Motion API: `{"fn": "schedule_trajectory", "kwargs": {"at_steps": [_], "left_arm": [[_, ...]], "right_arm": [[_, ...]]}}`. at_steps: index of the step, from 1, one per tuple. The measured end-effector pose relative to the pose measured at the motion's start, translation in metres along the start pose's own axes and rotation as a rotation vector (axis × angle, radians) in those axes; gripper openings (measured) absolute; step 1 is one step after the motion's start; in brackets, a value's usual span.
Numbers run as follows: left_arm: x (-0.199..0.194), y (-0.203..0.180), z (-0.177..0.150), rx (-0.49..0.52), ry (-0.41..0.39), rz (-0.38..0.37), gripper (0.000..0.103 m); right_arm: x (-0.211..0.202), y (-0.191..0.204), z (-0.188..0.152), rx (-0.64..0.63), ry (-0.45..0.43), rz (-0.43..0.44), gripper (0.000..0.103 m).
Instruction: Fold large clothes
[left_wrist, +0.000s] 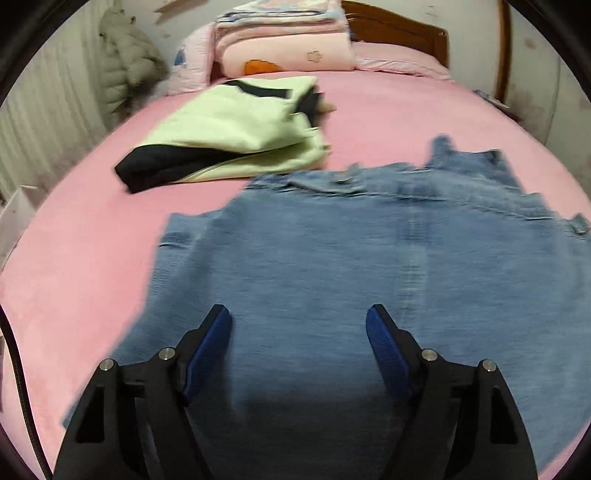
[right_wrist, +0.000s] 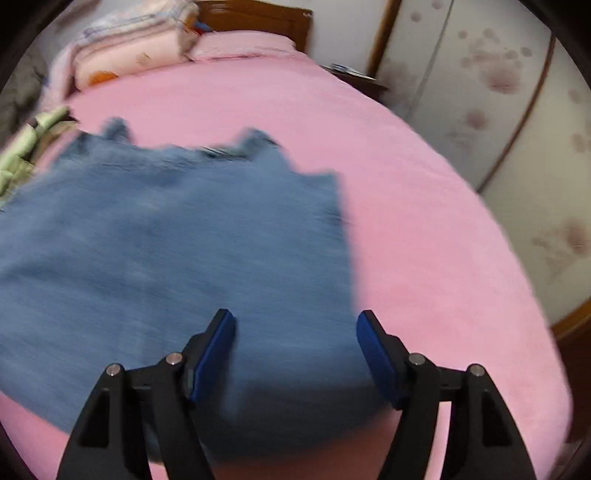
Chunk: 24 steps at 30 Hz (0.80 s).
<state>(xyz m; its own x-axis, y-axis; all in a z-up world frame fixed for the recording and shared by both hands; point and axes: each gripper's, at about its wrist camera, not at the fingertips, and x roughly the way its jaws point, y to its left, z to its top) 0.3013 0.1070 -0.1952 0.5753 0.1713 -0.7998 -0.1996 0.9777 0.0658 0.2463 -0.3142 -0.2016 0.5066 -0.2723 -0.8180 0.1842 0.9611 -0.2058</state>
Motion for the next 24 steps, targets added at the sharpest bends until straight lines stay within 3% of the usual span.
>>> {"fn": "schedule_trajectory", "kwargs": {"at_steps": [3, 9, 14, 24], "left_arm": [[0.000, 0.011, -0.002, -0.022, 0.000, -0.013, 0.076], [-0.009, 0.011, 0.001, -0.031, 0.035, -0.001, 0.076], [-0.037, 0.017, 0.007, -0.056, 0.091, -0.028, 0.078], [-0.127, 0.030, 0.029, -0.074, 0.095, -0.032, 0.083]], "right_arm": [[0.005, -0.031, -0.007, 0.112, 0.045, 0.092, 0.083], [-0.002, -0.024, -0.003, 0.104, 0.047, 0.043, 0.083], [-0.016, -0.033, 0.004, 0.149, 0.057, 0.081, 0.083], [-0.121, 0.003, 0.042, 0.106, -0.123, 0.215, 0.078]]}}
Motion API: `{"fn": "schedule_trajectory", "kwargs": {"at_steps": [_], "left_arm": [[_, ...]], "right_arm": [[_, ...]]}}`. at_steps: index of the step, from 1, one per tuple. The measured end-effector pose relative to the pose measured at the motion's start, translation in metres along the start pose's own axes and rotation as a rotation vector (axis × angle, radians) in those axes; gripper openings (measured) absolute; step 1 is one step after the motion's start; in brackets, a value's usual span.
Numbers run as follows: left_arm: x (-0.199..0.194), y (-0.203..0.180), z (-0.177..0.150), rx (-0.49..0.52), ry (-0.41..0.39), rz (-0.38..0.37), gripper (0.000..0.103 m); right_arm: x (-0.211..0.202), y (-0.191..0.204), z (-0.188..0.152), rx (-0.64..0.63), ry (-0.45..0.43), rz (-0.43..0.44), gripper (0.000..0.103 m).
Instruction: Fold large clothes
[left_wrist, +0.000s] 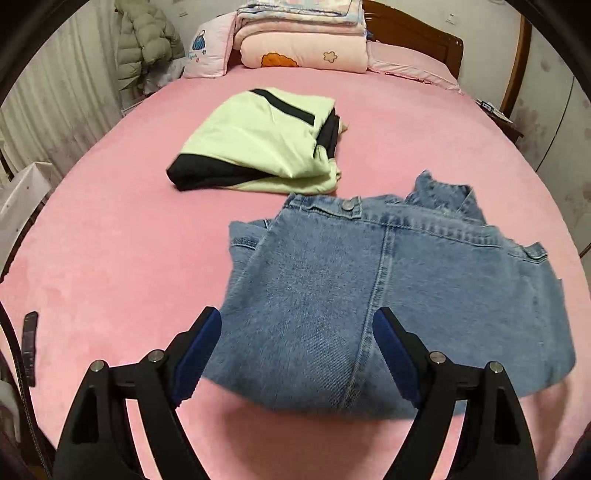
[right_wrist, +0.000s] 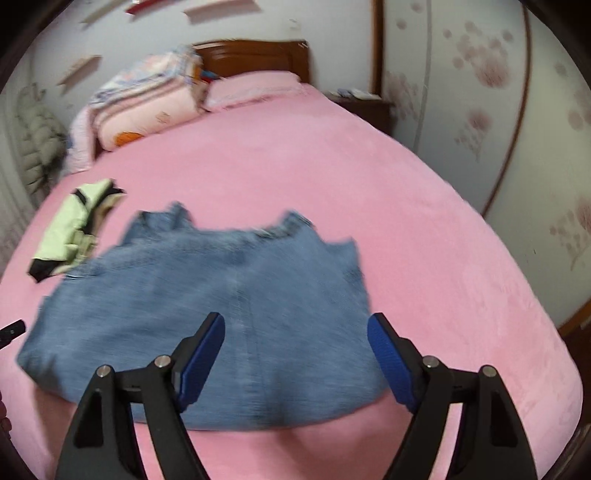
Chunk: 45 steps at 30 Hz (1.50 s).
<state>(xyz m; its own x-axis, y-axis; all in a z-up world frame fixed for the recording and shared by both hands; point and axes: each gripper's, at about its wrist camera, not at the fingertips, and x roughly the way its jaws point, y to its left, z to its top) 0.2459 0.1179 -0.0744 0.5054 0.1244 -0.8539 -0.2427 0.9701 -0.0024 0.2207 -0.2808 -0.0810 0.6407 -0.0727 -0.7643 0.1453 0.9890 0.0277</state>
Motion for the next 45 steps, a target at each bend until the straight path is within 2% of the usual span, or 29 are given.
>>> {"fn": "schedule_trajectory", "kwargs": {"at_steps": [4, 7, 13, 15, 20, 25, 32, 37, 45], "left_arm": [[-0.032, 0.004, 0.004, -0.032, 0.003, -0.030, 0.084], [-0.049, 0.010, 0.002, -0.076, -0.004, -0.055, 0.091], [-0.048, 0.018, -0.019, -0.144, 0.009, -0.072, 0.092], [-0.041, 0.020, -0.029, -0.161, 0.023, -0.078, 0.092], [-0.010, 0.026, -0.056, -0.188, 0.061, -0.056, 0.091], [0.026, 0.034, -0.076, -0.221, 0.133, -0.075, 0.091], [0.068, 0.047, -0.091, -0.306, 0.202, -0.158, 0.092], [0.082, 0.055, -0.093, -0.348, 0.166, -0.210, 0.099], [0.095, 0.054, -0.075, -0.357, 0.097, -0.239, 0.101]], "right_arm": [[-0.028, 0.033, 0.015, -0.044, -0.051, 0.066, 0.076], [-0.048, 0.058, 0.022, -0.081, -0.092, 0.105, 0.076], [-0.070, 0.091, 0.016, -0.104, -0.142, 0.184, 0.076], [-0.070, 0.100, 0.010, -0.108, -0.151, 0.199, 0.070], [-0.053, 0.118, -0.012, -0.139, -0.130, 0.198, 0.067], [-0.029, 0.130, -0.032, -0.158, -0.094, 0.196, 0.065], [0.007, 0.144, -0.049, -0.169, -0.029, 0.189, 0.059], [0.025, 0.151, -0.055, -0.172, -0.009, 0.187, 0.059], [0.045, 0.159, -0.061, -0.185, 0.020, 0.182, 0.059]]}}
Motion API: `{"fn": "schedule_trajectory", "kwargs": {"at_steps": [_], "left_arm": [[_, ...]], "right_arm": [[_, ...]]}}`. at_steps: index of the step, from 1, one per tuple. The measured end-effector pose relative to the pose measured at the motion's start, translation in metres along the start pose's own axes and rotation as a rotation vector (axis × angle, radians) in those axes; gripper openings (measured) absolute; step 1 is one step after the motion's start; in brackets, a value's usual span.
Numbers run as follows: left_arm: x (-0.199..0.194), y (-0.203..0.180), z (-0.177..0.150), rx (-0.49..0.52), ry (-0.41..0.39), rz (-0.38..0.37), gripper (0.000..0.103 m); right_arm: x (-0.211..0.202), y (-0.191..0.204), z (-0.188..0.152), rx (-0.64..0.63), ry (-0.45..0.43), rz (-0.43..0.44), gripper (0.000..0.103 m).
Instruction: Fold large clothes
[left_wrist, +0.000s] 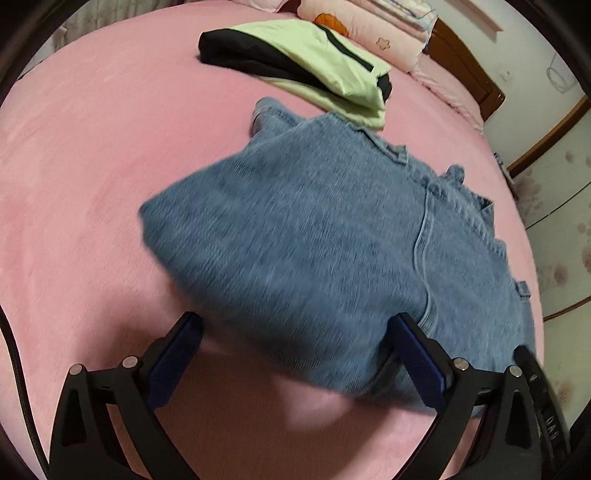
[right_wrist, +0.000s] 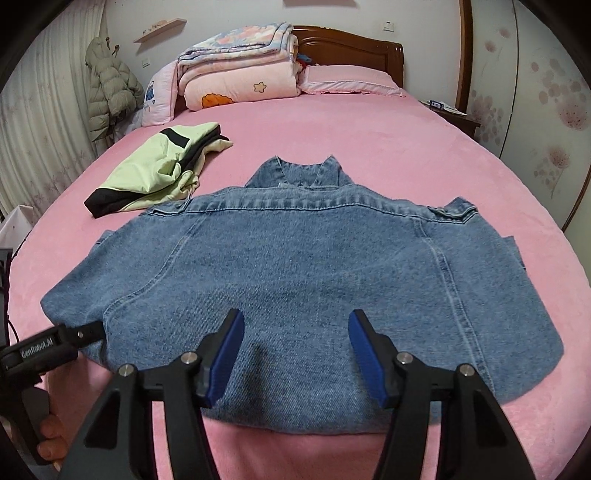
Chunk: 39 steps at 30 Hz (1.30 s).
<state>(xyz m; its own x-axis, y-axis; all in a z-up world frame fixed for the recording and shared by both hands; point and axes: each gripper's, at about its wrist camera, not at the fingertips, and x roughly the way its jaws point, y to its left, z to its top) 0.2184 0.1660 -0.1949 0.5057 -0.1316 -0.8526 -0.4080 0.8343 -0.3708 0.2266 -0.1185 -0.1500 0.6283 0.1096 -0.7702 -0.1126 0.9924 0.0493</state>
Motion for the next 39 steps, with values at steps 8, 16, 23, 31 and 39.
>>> {"fn": "schedule_trajectory", "kwargs": {"at_steps": [8, 16, 23, 31, 39], "left_arm": [[0.017, -0.006, 0.020, -0.044, -0.023, -0.058, 0.101], [0.017, -0.009, 0.030, -0.096, -0.091, -0.075, 0.071], [-0.009, -0.029, 0.036, -0.024, -0.187, -0.046, 0.025], [-0.076, -0.133, 0.018, 0.303, -0.442, -0.046, 0.022], [-0.087, -0.253, -0.014, 0.572, -0.491, -0.132, 0.017]], "right_arm": [[0.007, 0.004, -0.001, -0.012, 0.007, -0.001, 0.058], [0.016, 0.001, 0.004, -0.003, 0.023, 0.005, 0.044], [0.046, -0.007, 0.010, 0.009, 0.087, -0.004, 0.019], [0.058, 0.002, -0.003, -0.079, 0.118, -0.014, 0.013], [0.044, -0.038, -0.006, 0.114, 0.141, 0.162, 0.008]]}}
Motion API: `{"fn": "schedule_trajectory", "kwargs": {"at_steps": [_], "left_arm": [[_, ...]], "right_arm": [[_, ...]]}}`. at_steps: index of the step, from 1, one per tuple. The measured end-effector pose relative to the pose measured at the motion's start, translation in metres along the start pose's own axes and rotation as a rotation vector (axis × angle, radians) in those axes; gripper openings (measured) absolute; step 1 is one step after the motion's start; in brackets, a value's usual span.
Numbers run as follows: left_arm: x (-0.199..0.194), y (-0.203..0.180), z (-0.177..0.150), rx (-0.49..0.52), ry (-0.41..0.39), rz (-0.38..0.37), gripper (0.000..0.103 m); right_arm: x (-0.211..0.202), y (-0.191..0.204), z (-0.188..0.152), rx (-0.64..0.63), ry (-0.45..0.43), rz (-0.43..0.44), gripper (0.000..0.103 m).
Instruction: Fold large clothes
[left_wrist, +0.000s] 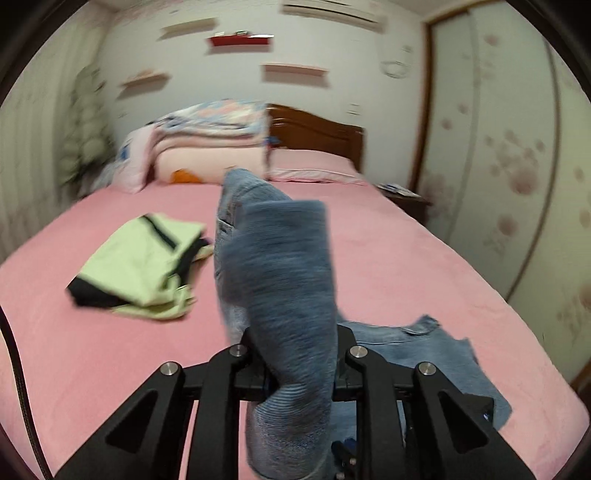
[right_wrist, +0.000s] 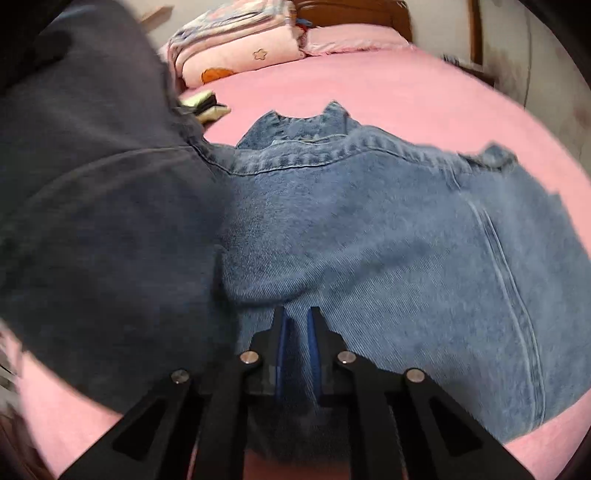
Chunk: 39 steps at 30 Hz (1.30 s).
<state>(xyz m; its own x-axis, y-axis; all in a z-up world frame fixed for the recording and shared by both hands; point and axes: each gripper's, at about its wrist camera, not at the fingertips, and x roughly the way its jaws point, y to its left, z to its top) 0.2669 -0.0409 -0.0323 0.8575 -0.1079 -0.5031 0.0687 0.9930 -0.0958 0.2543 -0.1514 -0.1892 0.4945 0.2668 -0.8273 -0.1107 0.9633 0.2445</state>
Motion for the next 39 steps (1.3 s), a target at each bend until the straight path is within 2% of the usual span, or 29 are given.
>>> {"fn": "schedule_trajectory", "kwargs": {"at_steps": [3, 7, 12, 16, 23, 26, 28, 30, 33, 35, 36, 38, 39], "left_arm": [[0.015, -0.039, 0.000, 0.061, 0.027, -0.037, 0.015], [0.047, -0.093, -0.012, 0.125, 0.083, -0.083, 0.013], [0.093, -0.160, -0.055, 0.229, 0.191, -0.074, 0.013], [0.102, -0.178, -0.077, 0.269, 0.232, -0.083, 0.013], [0.084, -0.194, -0.084, 0.331, 0.190, -0.151, 0.013], [0.099, -0.196, -0.108, 0.370, 0.265, -0.151, 0.013], [0.100, -0.199, -0.122, 0.401, 0.283, -0.154, 0.013], [0.098, -0.200, -0.125, 0.416, 0.274, -0.160, 0.014], [0.095, -0.192, -0.113, 0.383, 0.284, -0.199, 0.016], [0.092, -0.184, -0.103, 0.364, 0.310, -0.227, 0.022], [0.088, -0.178, -0.096, 0.351, 0.335, -0.253, 0.028], [0.079, -0.170, -0.085, 0.324, 0.378, -0.292, 0.055], [0.071, -0.161, -0.077, 0.294, 0.400, -0.318, 0.077]], "right_arm": [[-0.027, -0.030, -0.006, 0.083, -0.029, 0.005, 0.008], [-0.075, -0.087, -0.023, 0.178, -0.092, -0.079, 0.009], [-0.103, -0.145, -0.044, 0.259, -0.101, -0.161, 0.009], [-0.110, -0.175, -0.060, 0.325, -0.085, -0.169, 0.009], [-0.116, -0.190, -0.066, 0.353, -0.101, -0.166, 0.009], [-0.117, -0.195, -0.071, 0.368, -0.095, -0.165, 0.009], [-0.118, -0.198, -0.072, 0.371, -0.088, -0.169, 0.009], [-0.117, -0.199, -0.072, 0.370, -0.081, -0.171, 0.009], [-0.119, -0.200, -0.069, 0.363, -0.075, -0.167, 0.009], [-0.123, -0.200, -0.065, 0.352, -0.081, -0.166, 0.009], [-0.127, -0.199, -0.062, 0.345, -0.089, -0.166, 0.009], [-0.136, -0.197, -0.054, 0.323, -0.106, -0.161, 0.009], [-0.140, -0.195, -0.048, 0.312, -0.112, -0.158, 0.009]]}}
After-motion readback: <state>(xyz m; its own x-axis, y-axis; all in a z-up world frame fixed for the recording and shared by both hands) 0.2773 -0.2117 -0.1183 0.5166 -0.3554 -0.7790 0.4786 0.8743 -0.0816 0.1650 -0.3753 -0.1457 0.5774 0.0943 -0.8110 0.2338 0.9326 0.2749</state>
